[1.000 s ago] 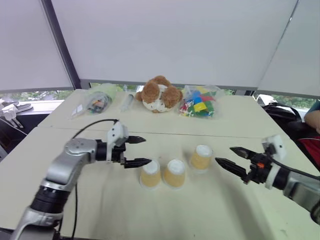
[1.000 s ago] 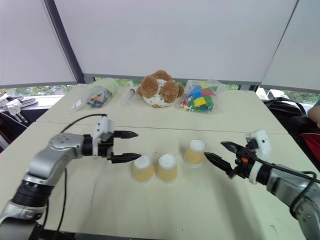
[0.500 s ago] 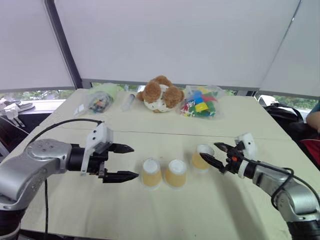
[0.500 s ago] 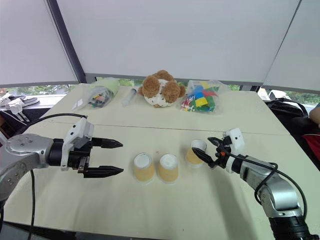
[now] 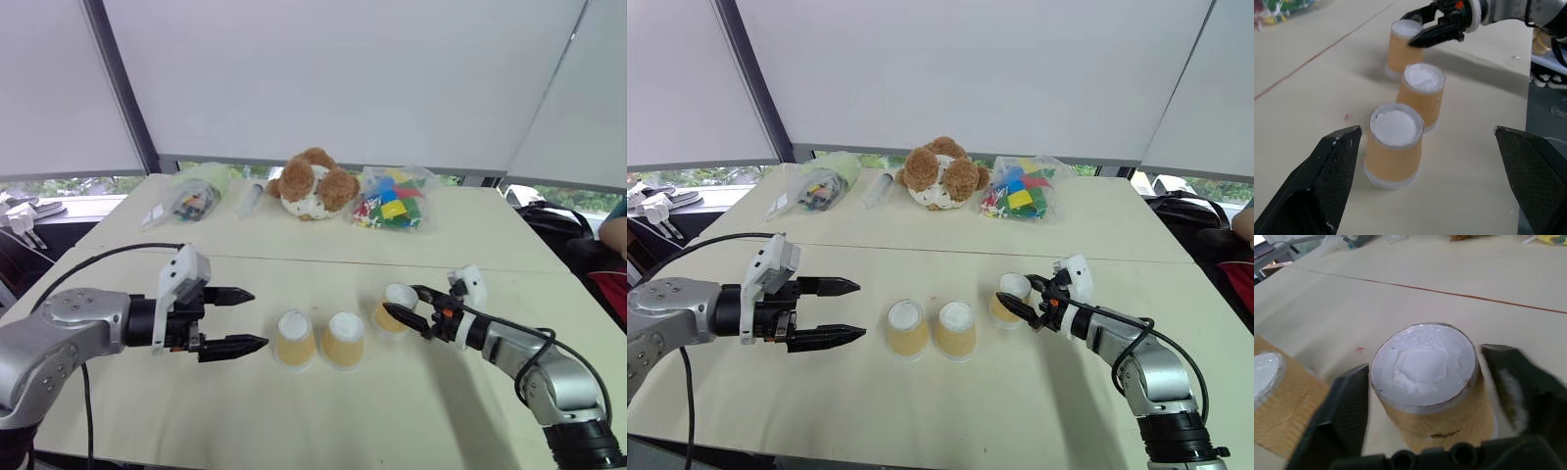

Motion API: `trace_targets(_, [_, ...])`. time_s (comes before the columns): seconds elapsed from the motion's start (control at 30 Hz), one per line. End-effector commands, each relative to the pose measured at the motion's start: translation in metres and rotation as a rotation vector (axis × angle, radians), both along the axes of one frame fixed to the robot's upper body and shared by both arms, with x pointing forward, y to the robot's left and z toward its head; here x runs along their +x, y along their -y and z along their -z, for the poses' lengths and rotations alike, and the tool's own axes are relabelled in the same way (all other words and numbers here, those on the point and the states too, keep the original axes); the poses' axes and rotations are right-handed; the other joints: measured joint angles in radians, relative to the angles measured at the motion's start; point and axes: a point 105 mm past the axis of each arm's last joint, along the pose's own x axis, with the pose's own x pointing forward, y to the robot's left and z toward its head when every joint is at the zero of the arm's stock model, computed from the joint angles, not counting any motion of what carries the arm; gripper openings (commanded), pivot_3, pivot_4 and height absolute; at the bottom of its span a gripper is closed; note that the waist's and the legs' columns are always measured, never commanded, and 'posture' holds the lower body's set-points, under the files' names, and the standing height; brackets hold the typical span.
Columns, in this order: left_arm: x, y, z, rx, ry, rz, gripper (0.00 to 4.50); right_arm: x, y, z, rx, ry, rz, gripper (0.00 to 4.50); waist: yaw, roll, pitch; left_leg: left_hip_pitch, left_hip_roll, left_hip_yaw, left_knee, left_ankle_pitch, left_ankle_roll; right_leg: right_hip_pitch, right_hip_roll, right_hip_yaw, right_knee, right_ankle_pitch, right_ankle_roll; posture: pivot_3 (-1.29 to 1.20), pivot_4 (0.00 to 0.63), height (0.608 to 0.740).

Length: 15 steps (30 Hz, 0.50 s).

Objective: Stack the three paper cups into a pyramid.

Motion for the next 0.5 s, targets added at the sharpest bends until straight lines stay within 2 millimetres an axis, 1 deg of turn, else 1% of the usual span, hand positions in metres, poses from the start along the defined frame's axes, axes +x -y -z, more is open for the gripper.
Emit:
trace_targets(0.03, [0.0,-0.003,-0.009,0.011,0.05,0.003,4.5,0.002,-0.004,-0.013,-0.01,0.057,-0.012,2.2,0.0,0.0,0.0,0.0,0.0,0.0,0.0,0.0,0.0,0.0,0.0,0.0,0.0,0.0,0.0,0.0,0.15,0.74])
trace_targets(0.17, [0.002,-0.005,-0.007,0.025,0.056,-0.002,4.5,0.002,-0.004,-0.02,-0.021,0.074,-0.016,2.2,0.0,0.0,0.0,0.0,0.0,0.001,0.0,0.0,0.0,0.0,0.0,0.0,0.0,0.0,0.0,0.0,0.15,0.74])
trace_targets(0.23, [0.005,-0.01,-0.009,0.024,0.061,-0.017,4.5,0.005,-0.003,-0.034,-0.035,0.115,-0.015,2.2,-0.001,0.0,0.0,0.0,0.0,0.001,0.0,0.0,0.0,0.0,0.0,0.0,0.0,0.0,0.0,0.0,0.15,0.74])
trace_targets(0.27, [0.006,-0.015,-0.01,0.031,0.061,-0.027,4.5,0.005,-0.008,-0.053,-0.025,0.153,-0.034,2.2,-0.001,0.0,0.0,0.0,0.0,0.001,0.0,0.0,0.0,-0.001,0.0,0.0,0.0,0.0,0.0,0.0,0.15,0.74])
trace_targets(0.33, [0.007,-0.021,-0.011,0.041,0.06,-0.039,4.5,0.004,-0.016,-0.079,-0.007,0.193,-0.067,2.2,-0.004,0.002,0.002,0.0,0.0,0.001,0.0,0.0,0.0,-0.001,0.0,0.001,0.0,0.0,0.0,0.0,0.15,0.74])
trace_targets(0.4, [0.01,-0.031,-0.009,0.055,0.056,-0.062,4.5,-0.002,-0.037,-0.112,-0.008,0.227,-0.161,2.2,-0.006,0.004,0.002,0.0,0.0,0.001,-0.001,0.0,0.0,-0.003,0.0,0.002,0.001,0.0,0.0,0.0,0.15,0.74])
trace_targets(0.43, [0.012,-0.034,-0.008,0.06,0.054,-0.068,4.5,-0.007,-0.048,-0.123,-0.022,0.237,-0.216,2.2,-0.01,0.004,0.003,0.0,0.0,0.001,-0.002,0.0,0.0,-0.004,0.0,0.002,0.002,0.0,0.0,0.0,0.15,0.74])
trace_targets(0.47, [0.012,-0.036,-0.008,0.063,0.053,-0.07,4.5,-0.015,-0.062,-0.129,-0.032,0.234,-0.286,2.2,-0.01,0.004,0.003,0.0,0.0,0.002,-0.003,0.0,0.0,-0.005,0.0,0.003,0.002,0.0,0.0,0.0,0.15,0.74])
trace_targets(0.5, [0.012,-0.036,-0.007,0.065,0.053,-0.068,4.5,-0.022,-0.073,-0.131,-0.037,0.222,-0.343,2.2,-0.01,0.003,0.002,0.0,0.0,0.002,-0.006,0.001,-0.001,-0.006,0.0,0.002,0.002,0.0,0.0,0.0,0.15,0.74])
